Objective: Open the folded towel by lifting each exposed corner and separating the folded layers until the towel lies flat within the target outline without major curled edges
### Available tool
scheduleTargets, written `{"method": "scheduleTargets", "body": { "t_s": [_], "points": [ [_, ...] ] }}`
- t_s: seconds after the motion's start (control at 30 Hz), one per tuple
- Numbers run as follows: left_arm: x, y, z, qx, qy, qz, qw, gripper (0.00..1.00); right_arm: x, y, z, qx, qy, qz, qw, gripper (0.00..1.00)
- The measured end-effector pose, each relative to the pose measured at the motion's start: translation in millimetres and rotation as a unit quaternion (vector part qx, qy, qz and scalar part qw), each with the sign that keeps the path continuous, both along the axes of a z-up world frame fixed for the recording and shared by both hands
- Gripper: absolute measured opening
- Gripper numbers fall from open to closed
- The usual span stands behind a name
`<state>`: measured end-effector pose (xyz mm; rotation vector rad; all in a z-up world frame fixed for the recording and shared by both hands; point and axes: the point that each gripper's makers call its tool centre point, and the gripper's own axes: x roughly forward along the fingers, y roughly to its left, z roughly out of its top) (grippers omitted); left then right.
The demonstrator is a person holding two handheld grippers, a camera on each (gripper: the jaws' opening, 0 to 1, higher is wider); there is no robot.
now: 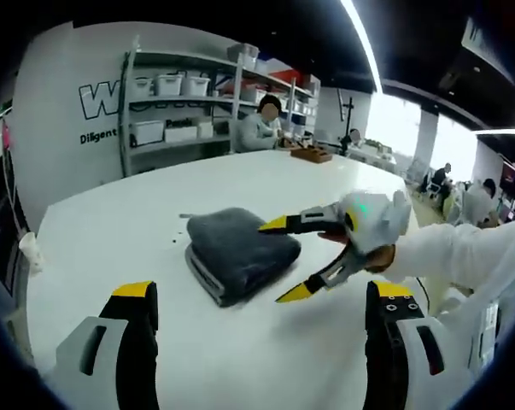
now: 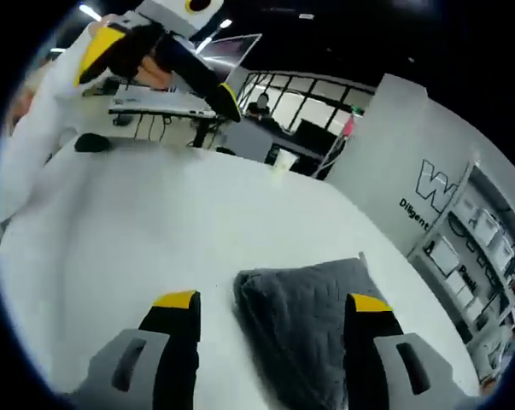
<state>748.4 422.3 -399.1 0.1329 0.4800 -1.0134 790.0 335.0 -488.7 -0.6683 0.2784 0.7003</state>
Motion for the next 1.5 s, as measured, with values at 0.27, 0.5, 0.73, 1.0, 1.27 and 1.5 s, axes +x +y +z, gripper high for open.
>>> {"method": "scheduleTargets", "body": {
  "t_s": [0.27, 0.5, 0.73, 1.0, 1.27, 1.5],
  "points": [
    [4.8, 10.7, 2.2, -0.010, 0.000, 0.018, 0.9998, 1.00, 19.8, 21.1, -15.9, -0.055, -0.051, 0.013, 0.9971, 0.47],
    [3.5, 6.4, -1.8, -0.012, 0.004, 0.017, 0.9998, 1.00, 30.2, 23.6, -36.6, -0.072, -0.050, 0.014, 0.9960, 0.30],
    [1.3, 4.0, -3.8, -0.011, 0.006, 0.016, 0.9998, 1.00, 37.9, 20.9, -50.6, -0.105, -0.079, 0.012, 0.9913, 0.18],
    [1.1, 5.7, -7.4, -0.007, 0.011, 0.021, 0.9997, 1.00, 39.3, 23.0, -47.1, -0.092, -0.136, 0.019, 0.9863, 0.08],
    [-0.8, 2.1, -12.5, -0.003, 0.018, 0.020, 0.9996, 0.99, 32.9, 21.1, -40.3, -0.046, -0.171, 0.012, 0.9842, 0.04],
    [-0.2, 4.0, -14.5, -0.001, 0.024, 0.022, 0.9995, 0.99, 19.1, 25.2, -31.3, 0.067, -0.136, 0.039, 0.9877, 0.03]
  ]
}}
